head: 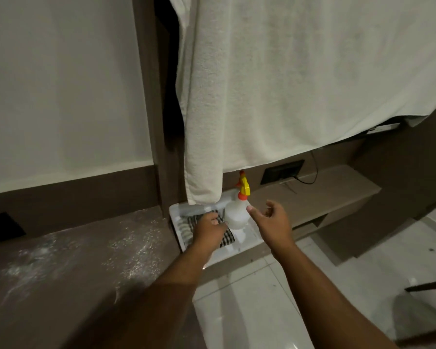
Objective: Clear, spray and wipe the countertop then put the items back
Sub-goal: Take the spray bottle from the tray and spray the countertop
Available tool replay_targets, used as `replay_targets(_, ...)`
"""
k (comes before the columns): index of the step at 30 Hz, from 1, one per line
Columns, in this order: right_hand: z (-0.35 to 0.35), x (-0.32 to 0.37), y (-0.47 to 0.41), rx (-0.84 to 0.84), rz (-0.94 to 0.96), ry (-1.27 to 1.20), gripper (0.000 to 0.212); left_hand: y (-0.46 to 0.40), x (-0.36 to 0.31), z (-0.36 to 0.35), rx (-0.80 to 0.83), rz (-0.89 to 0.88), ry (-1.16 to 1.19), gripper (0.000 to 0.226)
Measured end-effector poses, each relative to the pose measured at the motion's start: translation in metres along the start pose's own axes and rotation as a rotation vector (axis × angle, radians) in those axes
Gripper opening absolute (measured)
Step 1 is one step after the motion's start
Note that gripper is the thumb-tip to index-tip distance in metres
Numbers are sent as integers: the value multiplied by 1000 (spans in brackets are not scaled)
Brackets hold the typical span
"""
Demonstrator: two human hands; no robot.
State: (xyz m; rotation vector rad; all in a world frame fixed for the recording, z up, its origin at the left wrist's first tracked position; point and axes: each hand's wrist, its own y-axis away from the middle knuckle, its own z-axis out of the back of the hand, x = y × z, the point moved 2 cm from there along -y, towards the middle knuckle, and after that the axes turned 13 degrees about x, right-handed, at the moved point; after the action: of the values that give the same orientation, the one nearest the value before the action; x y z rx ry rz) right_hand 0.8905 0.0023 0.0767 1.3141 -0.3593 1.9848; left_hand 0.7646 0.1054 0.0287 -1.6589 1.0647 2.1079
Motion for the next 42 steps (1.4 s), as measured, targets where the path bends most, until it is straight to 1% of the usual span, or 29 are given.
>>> replay_targets(2, -6, -7, -39, 50, -3, 14, 76, -25, -4, -11, -31, -1, -51, 38)
replay_targets(4, -17, -15, -75, 106, -26, 6, 70, -45, -1, -20, -72, 24, -98, 31)
replay_targets(7, -36, -30, -123, 237, 9, 8, 46, -65, 8, -34, -124, 93, -136, 28)
replay_targets(9, -42, -39, -147, 310, 59, 61, 29, -76, 14, -40, -167, 111, -113, 29)
replay_targets(10, -43, -42, -155, 322, 82, 91, 23, -78, 15, -43, -169, 119, -85, 33)
replay_targets(12, -39, -42, -160, 311, 107, 132, 21, -79, 18, -48, -145, 139, -55, 48)
replay_targets(13, -35, -42, -158, 296, 133, 121, 22, -78, 21, -50, -135, 127, -101, 57)
replay_targets(16, -15, -34, -137, 264, 196, 6, 29, -66, 18, -57, -87, 32, -346, 79)
replay_targets(19, 1, -22, -108, 290, 208, -160, 36, -49, 9, -55, -17, -45, -655, 107)
replay_targets(20, 4, -17, -96, 293, 214, -189, 35, -39, 6, -53, -11, -70, -718, 108)
replay_targets(22, 4, -5, -68, 289, 231, -232, 30, -12, 3, -46, -40, -86, -763, 101)
replay_targets(23, 1, -1, -50, 280, 241, -255, 27, 4, 5, -42, -70, -93, -754, 97)
replay_targets(24, -3, 2, -32, 264, 253, -274, 29, 22, 10, -38, -99, -106, -727, 95)
replay_targets(26, -13, 8, 6, 235, 284, -281, 41, 62, 25, -32, -135, -152, -659, 97)
replay_targets(27, -21, 12, 28, 242, 308, -262, 42, 84, 34, -28, -138, -183, -628, 97)
replay_targets(30, -51, 22, 106, 314, 352, -148, 36, 158, 67, -17, -131, -271, -528, 85)
replay_targets(32, -72, 26, 166, 346, 350, -143, 30, 210, 92, -4, -158, -272, -504, 83)
replay_targets(35, -96, 29, 246, 376, 338, -116, 22, 282, 126, 14, -162, -243, -459, 91)
replay_targets(39, -114, 25, 317, 413, 330, -72, 25, 356, 155, 25, -164, -202, -411, 95)
replay_targets(42, -124, 8, 358, 464, 289, -19, 24, 394, 181, 20, -122, -183, -329, 96)
